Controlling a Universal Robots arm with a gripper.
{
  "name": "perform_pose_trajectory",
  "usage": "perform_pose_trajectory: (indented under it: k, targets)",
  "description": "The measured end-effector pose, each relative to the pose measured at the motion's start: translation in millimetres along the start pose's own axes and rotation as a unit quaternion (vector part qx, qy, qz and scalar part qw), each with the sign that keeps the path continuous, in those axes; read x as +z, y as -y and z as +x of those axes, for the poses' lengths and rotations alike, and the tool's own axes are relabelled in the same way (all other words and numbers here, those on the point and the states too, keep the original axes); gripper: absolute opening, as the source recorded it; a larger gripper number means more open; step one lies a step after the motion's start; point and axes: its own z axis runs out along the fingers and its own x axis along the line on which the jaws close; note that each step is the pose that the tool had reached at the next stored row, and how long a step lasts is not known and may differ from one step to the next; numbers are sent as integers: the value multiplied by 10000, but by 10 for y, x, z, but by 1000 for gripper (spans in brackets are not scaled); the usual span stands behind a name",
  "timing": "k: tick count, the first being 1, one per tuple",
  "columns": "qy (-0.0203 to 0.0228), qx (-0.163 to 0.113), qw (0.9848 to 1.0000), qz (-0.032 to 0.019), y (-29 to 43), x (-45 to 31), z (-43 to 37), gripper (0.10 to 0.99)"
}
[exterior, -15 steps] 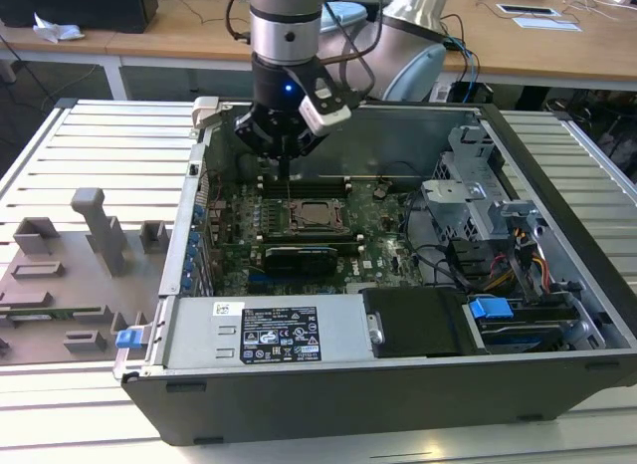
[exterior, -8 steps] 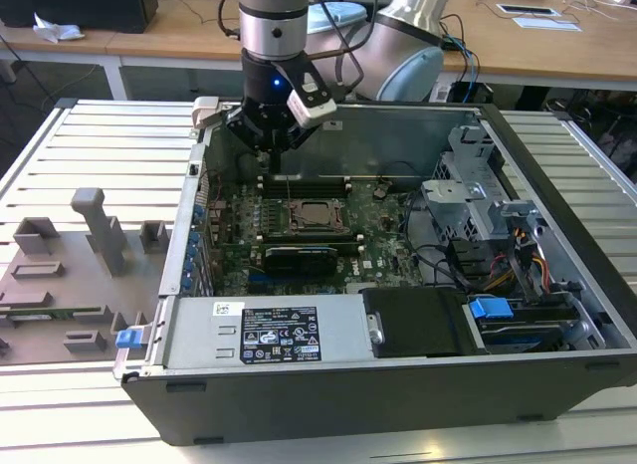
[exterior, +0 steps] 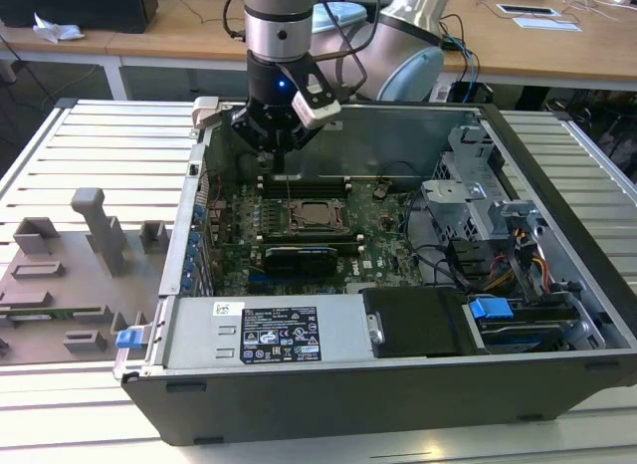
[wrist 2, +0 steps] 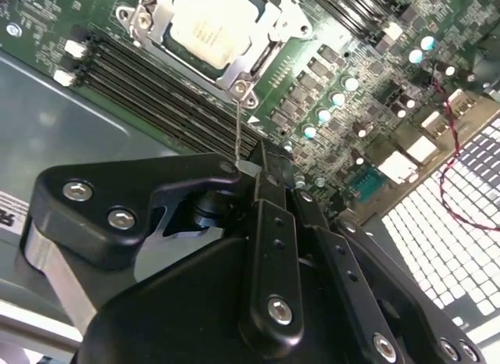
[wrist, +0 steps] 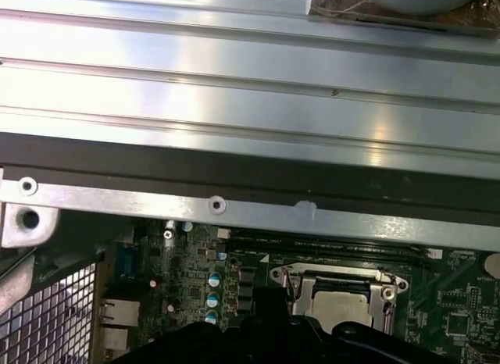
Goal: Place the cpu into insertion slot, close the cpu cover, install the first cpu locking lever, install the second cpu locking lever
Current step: 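Install the first cpu locking lever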
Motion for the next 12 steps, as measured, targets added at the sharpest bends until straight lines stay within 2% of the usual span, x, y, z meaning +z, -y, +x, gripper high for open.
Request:
perform_pose_trajectory:
  k: [8,12]
  targets:
    - [0,0,10000,-2,15,18,-160,106]
    - [-1,0,10000,-3,18,21,-193,106]
